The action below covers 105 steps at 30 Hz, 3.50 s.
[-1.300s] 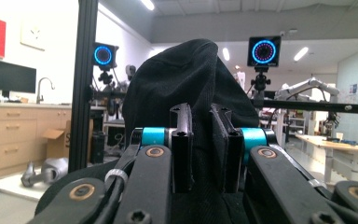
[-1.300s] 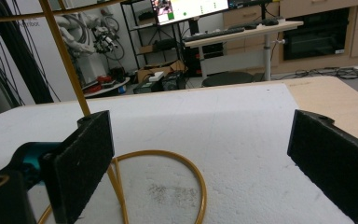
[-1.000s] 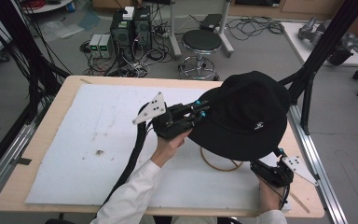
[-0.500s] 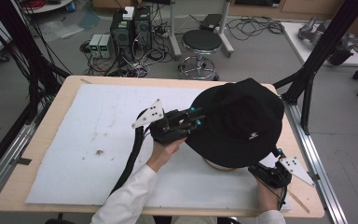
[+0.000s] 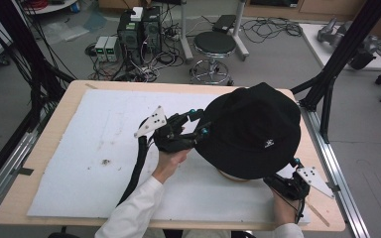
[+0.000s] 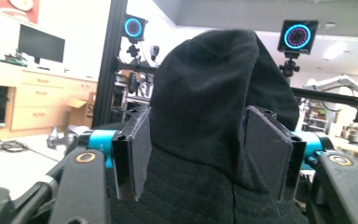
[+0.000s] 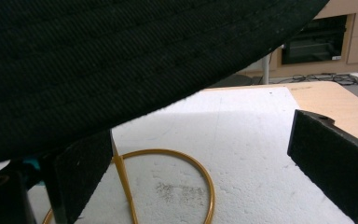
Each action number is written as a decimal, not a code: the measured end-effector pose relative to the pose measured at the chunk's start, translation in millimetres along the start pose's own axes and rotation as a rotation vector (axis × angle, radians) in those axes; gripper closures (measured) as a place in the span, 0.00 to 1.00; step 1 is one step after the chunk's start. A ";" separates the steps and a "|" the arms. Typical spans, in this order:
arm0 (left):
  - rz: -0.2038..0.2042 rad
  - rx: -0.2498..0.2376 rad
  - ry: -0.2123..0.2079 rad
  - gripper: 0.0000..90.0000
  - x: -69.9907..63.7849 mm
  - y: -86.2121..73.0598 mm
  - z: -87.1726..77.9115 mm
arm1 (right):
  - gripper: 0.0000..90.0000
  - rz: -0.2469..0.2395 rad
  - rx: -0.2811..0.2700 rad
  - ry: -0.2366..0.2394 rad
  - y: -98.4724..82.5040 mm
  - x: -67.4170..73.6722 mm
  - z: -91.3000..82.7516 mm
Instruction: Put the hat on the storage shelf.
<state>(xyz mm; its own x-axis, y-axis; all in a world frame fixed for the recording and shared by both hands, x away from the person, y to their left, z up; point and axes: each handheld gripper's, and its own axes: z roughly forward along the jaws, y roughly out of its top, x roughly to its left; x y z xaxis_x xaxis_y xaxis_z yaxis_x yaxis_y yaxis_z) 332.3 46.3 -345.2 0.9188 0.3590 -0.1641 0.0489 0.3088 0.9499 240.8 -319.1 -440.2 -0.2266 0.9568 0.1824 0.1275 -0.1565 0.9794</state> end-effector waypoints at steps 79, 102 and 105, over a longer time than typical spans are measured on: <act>0.182 0.188 0.890 0.28 35.9 14.2 -239.0 | 0.07 0.016 -0.007 0.000 -0.9 -0.8 2.1; 0.127 0.174 0.914 0.27 33.0 -4.9 -259.0 | 0.07 0.022 -0.014 0.001 -0.4 -3.7 1.5; 0.139 0.183 0.911 0.27 31.1 -6.0 -259.5 | 0.07 0.023 -0.012 0.005 -0.4 -3.6 1.9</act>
<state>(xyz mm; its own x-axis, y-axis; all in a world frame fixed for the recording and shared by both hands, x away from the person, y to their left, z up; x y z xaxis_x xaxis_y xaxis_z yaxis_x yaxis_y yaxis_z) 259.0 284.1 -425.1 0.2644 0.9572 -0.1175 0.0934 0.0958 0.9910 243.4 -322.1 -441.4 -0.2290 0.9516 0.2050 0.1212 -0.1811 0.9760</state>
